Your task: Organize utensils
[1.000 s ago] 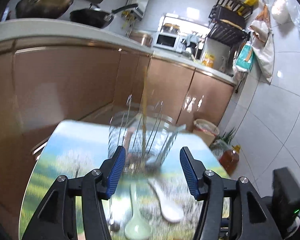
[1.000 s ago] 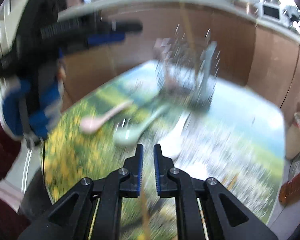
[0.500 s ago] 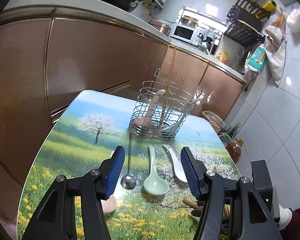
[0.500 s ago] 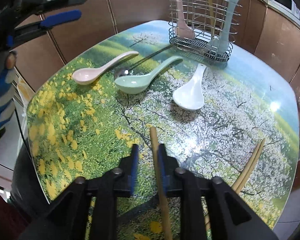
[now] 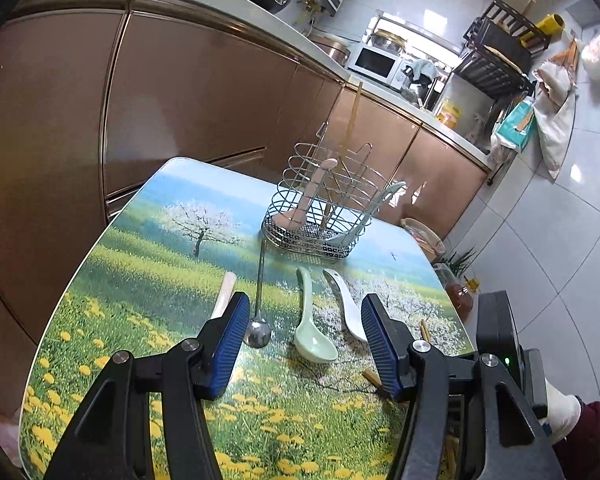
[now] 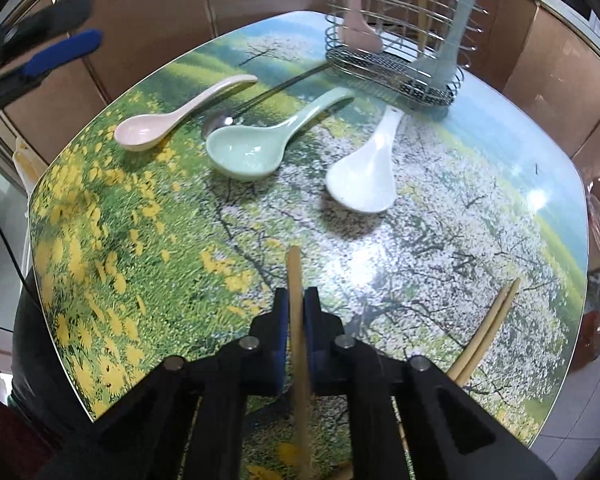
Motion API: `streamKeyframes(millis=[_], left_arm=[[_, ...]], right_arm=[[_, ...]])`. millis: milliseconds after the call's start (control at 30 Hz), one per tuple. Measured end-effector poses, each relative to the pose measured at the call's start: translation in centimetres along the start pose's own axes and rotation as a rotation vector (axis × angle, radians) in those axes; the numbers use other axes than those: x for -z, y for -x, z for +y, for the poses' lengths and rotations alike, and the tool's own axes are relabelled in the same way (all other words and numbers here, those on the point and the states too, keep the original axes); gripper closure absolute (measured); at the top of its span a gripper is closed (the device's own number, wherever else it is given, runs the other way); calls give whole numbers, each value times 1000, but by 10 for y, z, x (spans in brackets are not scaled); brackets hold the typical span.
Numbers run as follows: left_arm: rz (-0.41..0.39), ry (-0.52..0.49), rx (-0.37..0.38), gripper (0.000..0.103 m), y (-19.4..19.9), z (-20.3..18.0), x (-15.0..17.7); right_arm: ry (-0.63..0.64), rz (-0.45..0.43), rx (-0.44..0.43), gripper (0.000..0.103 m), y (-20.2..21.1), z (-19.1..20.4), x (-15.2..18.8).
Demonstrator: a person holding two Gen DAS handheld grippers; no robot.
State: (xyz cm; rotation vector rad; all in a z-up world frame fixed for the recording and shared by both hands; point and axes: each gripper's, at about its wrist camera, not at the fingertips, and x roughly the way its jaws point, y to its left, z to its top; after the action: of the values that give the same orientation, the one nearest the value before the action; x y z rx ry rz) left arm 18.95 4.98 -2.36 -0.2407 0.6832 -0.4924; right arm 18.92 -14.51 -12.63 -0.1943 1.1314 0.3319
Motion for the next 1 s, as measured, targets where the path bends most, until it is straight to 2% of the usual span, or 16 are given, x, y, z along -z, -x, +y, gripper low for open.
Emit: streamKeyframes(millis=[200,467,667,900,1000], left_arm=[[-1,4,-11,46,10,4,4],[-1,27,-12,46,10,10,5],[6,27,-19,46,8,12,5],[17,40,-28,46,3,19,6],[29,49,-32,46,-3,25,6]], right_arm=[[-67,-105,-48,97,33,-7,-3],[-110,-374,-47,97,119,-10,-30],[-130,-613,-27,97,175,-12,-68],[-141,-896,6,96,220,-23,-126],[-151,-975,26,96,230,-30,-149]])
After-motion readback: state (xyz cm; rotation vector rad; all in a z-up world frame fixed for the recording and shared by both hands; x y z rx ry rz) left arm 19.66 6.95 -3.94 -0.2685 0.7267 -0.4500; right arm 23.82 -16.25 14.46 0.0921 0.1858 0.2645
